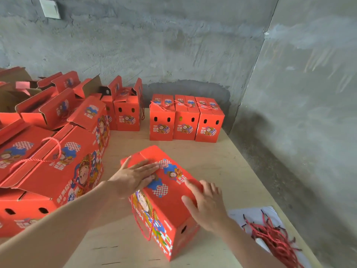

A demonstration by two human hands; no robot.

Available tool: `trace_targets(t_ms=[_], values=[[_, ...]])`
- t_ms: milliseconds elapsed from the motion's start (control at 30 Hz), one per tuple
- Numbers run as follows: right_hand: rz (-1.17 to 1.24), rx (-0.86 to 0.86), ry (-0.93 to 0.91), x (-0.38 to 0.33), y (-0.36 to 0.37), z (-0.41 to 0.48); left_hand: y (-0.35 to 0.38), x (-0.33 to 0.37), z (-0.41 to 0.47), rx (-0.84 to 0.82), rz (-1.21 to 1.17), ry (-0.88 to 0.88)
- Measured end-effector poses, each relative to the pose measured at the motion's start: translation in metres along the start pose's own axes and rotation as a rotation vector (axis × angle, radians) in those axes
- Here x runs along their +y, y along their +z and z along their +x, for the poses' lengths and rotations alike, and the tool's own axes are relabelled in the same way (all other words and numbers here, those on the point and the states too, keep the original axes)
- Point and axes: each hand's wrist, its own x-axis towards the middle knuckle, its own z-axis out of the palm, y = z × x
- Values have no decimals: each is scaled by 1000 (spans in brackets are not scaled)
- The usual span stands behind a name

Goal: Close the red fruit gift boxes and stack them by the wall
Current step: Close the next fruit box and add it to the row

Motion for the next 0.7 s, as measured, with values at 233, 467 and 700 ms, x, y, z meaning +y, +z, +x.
trace_targets(t_ms=[233,467,700], values=[[167,1,-88,-10,2,-31,9,67,22,86,-222,-200],[206,68,-228,-2,7,-36,22,92,0,241,-342,-229],[141,252,-71,-56,13,-24,9,45,1,303,-402,-125]])
